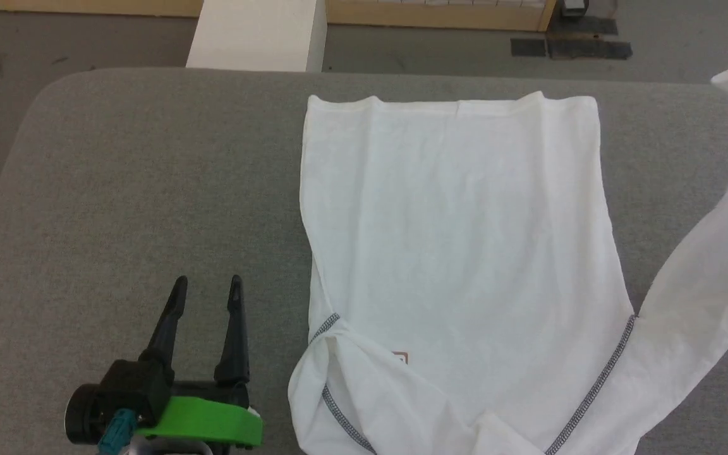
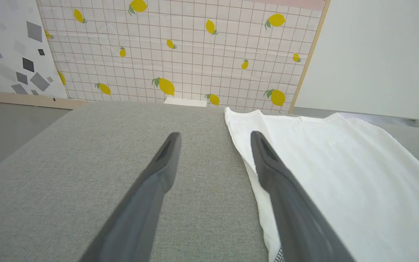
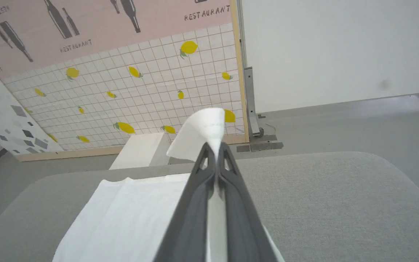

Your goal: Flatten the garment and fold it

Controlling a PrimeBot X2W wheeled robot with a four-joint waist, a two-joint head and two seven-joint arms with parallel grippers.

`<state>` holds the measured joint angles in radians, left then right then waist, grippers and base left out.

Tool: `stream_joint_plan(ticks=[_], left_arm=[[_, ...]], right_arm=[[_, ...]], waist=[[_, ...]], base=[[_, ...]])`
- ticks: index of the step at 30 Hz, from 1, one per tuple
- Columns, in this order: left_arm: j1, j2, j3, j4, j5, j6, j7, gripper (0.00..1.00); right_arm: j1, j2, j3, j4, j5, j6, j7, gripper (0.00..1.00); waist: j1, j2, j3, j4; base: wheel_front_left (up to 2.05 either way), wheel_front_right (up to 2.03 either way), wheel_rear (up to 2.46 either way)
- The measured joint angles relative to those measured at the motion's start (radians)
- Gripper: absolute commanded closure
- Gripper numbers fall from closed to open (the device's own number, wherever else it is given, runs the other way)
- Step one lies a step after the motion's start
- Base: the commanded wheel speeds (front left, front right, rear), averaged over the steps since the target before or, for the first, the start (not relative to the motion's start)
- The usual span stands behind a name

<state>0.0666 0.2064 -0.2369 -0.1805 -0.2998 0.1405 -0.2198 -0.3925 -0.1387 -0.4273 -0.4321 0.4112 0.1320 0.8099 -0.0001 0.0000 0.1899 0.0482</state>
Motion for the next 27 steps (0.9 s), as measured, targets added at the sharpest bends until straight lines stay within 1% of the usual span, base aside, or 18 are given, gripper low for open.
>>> stream_joint_plan(ticks=[3, 8, 9, 16, 22, 27], left_arm=[[0.005, 0.001, 0.004, -0.009, -0.002, 0.005, 0.000, 0.00], [0.010, 0.001, 0.006, -0.018, -0.009, 0.012, 0.000, 0.00], [0.014, 0.002, 0.005, -0.018, -0.010, 0.012, 0.000, 0.00], [0.015, 0.002, 0.005, -0.020, -0.027, 0.015, -0.001, 0.00], [0.015, -0.001, 0.003, -0.018, -0.031, 0.019, -0.002, 0.00], [0.014, -0.009, 0.000, -0.011, -0.035, 0.019, -0.011, 0.00]], right_arm=[[0.043, 0.032, 0.056, -0.052, 0.016, 0.000, 0.006, 1.00], [0.125, 0.070, 0.204, -0.094, 0.033, 0.000, 0.010, 1.00], [0.171, 0.082, 0.312, -0.091, 0.042, 0.000, 0.008, 1.00], [0.260, 0.087, 0.554, -0.038, 0.058, 0.000, -0.008, 1.00], [0.299, 0.088, 0.697, 0.005, 0.068, 0.000, -0.061, 1.00], [0.322, 0.088, 0.775, 0.053, 0.070, 0.000, -0.111, 1.00]], waist=[[0.0000, 0.0000, -0.023, -0.003], [0.0000, 0.0000, -0.035, 0.006], [0.0000, 0.0000, -0.036, 0.017], [0.0000, 0.0000, -0.034, 0.045], [0.0000, 0.0000, -0.025, 0.065], [0.0000, 0.0000, -0.014, 0.076]], base=[[0.00, 0.00, 0.00], [0.00, 0.00, 0.00], [0.00, 0.00, 0.00], [0.00, 0.00, 0.00], [0.00, 0.00, 0.00], [0.00, 0.00, 0.00]])
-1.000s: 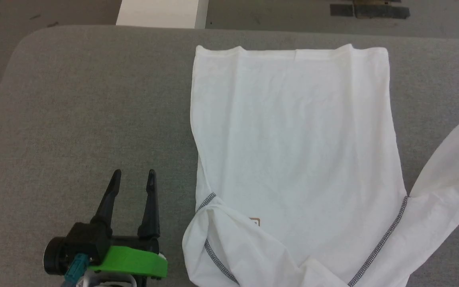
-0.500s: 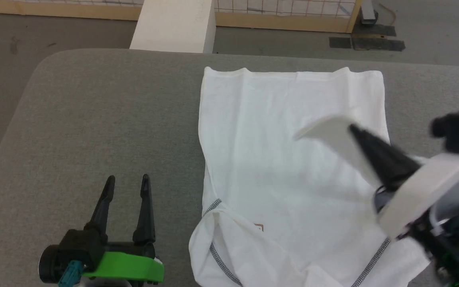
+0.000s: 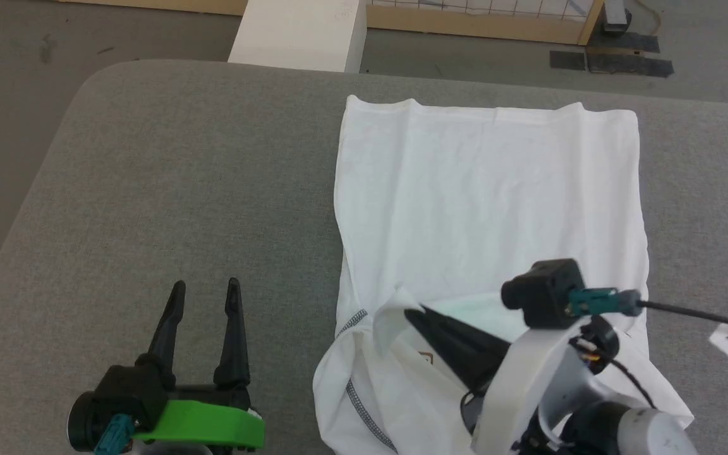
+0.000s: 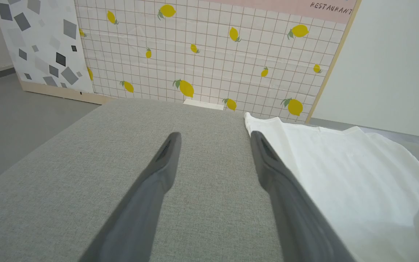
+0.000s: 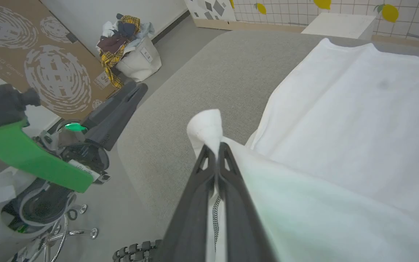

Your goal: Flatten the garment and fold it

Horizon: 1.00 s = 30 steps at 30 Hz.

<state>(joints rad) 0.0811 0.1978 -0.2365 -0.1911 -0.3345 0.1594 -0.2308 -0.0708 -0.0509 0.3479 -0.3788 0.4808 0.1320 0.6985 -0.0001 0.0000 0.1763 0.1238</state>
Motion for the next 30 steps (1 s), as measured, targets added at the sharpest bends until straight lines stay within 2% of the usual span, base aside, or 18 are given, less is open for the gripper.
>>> stream_joint_plan(ticks=[13, 22, 23, 26, 30], left_arm=[[-0.006, -0.008, -0.008, 0.022, -0.001, -0.001, -0.010, 0.00], [-0.017, -0.014, -0.027, 0.052, -0.008, -0.010, -0.013, 0.00], [-0.017, -0.014, -0.028, 0.054, -0.009, -0.011, -0.013, 0.00], [-0.017, -0.014, -0.030, 0.062, -0.010, -0.014, -0.013, 0.00], [-0.016, -0.012, -0.031, 0.066, -0.012, -0.017, -0.013, 0.00]], right_arm=[[0.023, 0.000, 0.085, 0.183, 0.009, 0.000, -0.093, 1.00], [0.012, 0.000, 0.104, 0.419, -0.057, 0.000, -0.210, 1.00], [0.005, 0.001, 0.105, 0.438, -0.056, 0.000, -0.221, 0.91], [-0.006, 0.000, 0.115, 0.478, -0.048, 0.000, -0.249, 0.00], [-0.015, 0.001, 0.109, 0.489, 0.006, 0.000, -0.280, 0.00]], waist=[[0.0000, 0.0000, 0.024, 0.019], [0.0000, 0.0000, 0.013, 0.038], [0.0001, 0.0000, 0.009, 0.040], [0.0000, 0.0000, -0.003, 0.042], [0.0000, 0.0000, -0.023, 0.040]], base=[[0.00, 0.00, 0.00], [0.00, 0.00, 0.00], [0.00, 0.00, 0.00], [0.00, 0.00, 0.00], [0.00, 0.00, 0.00]])
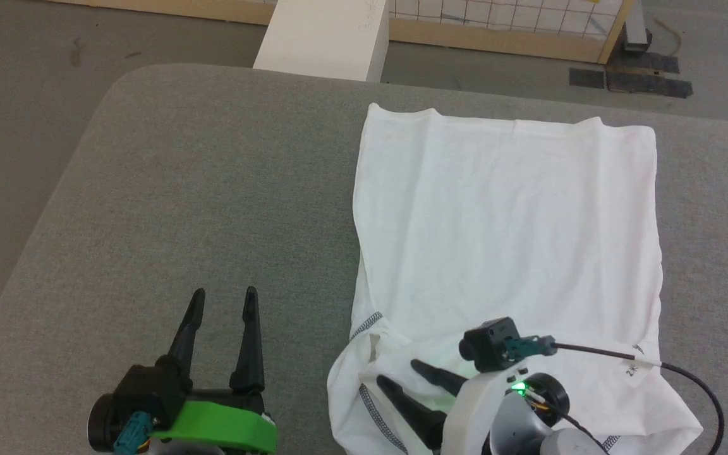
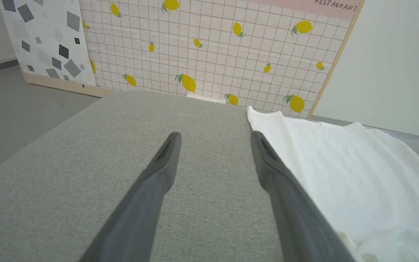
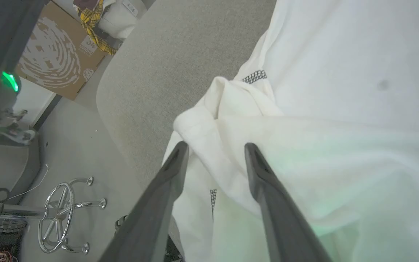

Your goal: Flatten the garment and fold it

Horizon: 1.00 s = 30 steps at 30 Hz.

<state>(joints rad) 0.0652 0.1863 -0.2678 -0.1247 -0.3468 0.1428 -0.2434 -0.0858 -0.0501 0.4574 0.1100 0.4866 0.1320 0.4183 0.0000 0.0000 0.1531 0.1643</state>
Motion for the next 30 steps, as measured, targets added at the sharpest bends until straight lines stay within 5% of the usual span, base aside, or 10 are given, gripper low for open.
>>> stream_joint_plan(ticks=[17, 24, 30], left_arm=[[0.002, 0.032, 0.003, -0.034, -0.001, 0.010, 0.013, 0.00], [0.001, 0.037, 0.004, -0.049, 0.009, 0.018, 0.013, 0.00], [-0.033, 0.039, -0.010, -0.046, 0.016, 0.015, 0.017, 0.00]], right_arm=[[0.032, 0.000, -0.361, -0.312, 0.010, 0.000, -0.149, 0.00], [0.091, 0.000, -0.494, -0.424, -0.179, 0.000, -0.289, 0.00], [0.134, 0.000, -0.588, -0.407, -0.213, 0.000, -0.403, 0.00]], waist=[[0.0000, 0.0000, -0.020, -0.106], [0.0000, 0.0000, -0.006, -0.162], [0.0000, 0.0000, 0.026, -0.188]], base=[[0.00, 0.00, 0.00], [0.00, 0.00, 0.00], [0.00, 0.00, 0.00]])
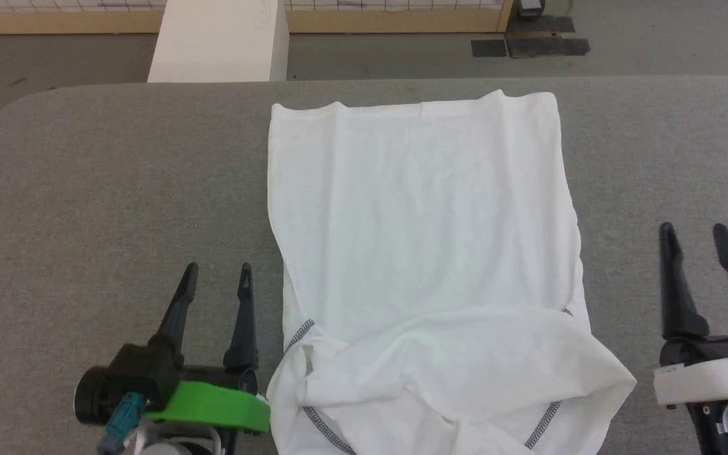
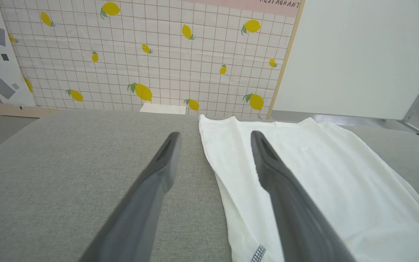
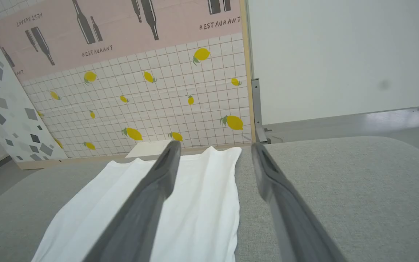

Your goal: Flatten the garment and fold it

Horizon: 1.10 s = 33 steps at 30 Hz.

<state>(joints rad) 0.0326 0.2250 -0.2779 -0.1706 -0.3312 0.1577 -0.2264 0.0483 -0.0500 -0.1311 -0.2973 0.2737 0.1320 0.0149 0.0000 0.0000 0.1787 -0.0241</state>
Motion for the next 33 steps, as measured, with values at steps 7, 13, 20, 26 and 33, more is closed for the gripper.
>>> stream_joint_plan(ticks=[7, 13, 20, 26, 33], left_arm=[[-0.178, 0.052, -0.007, -0.001, 0.010, -0.051, 0.107, 0.00], [-0.446, 0.124, -0.010, 0.020, 0.002, -0.134, 0.315, 0.00], [-0.795, 0.188, -0.028, 0.146, -0.020, -0.232, 0.530, 0.00], [-0.971, 0.198, -0.051, 0.305, -0.065, -0.262, 0.650, 0.00], [-1.048, 0.248, -0.082, 0.447, -0.086, -0.272, 0.788, 0.00]], right_arm=[[-0.017, 0.000, -0.051, 0.012, 0.003, 0.000, -0.047, 0.00], [-0.072, 0.000, -0.064, -0.003, 0.007, 0.000, -0.065, 0.00], [-0.129, 0.000, -0.040, -0.018, 0.007, 0.000, -0.078, 0.00], [-0.167, 0.000, -0.020, -0.028, 0.007, 0.000, -0.091, 0.00], [-0.186, 0.000, -0.016, -0.015, 0.007, 0.000, -0.104, 0.00]], waist=[[0.0000, 0.0000, 0.067, -0.009], [0.0001, 0.0000, 0.146, -0.007], [0.0002, 0.0000, 0.251, -0.011], [0.0003, 0.0000, 0.344, -0.033], [0.0003, 0.0000, 0.424, -0.086]], base=[[0.00, 0.00, 0.00], [0.00, 0.00, 0.00], [0.00, 0.00, 0.00], [0.00, 0.00, 0.00], [0.00, 0.00, 0.00]])
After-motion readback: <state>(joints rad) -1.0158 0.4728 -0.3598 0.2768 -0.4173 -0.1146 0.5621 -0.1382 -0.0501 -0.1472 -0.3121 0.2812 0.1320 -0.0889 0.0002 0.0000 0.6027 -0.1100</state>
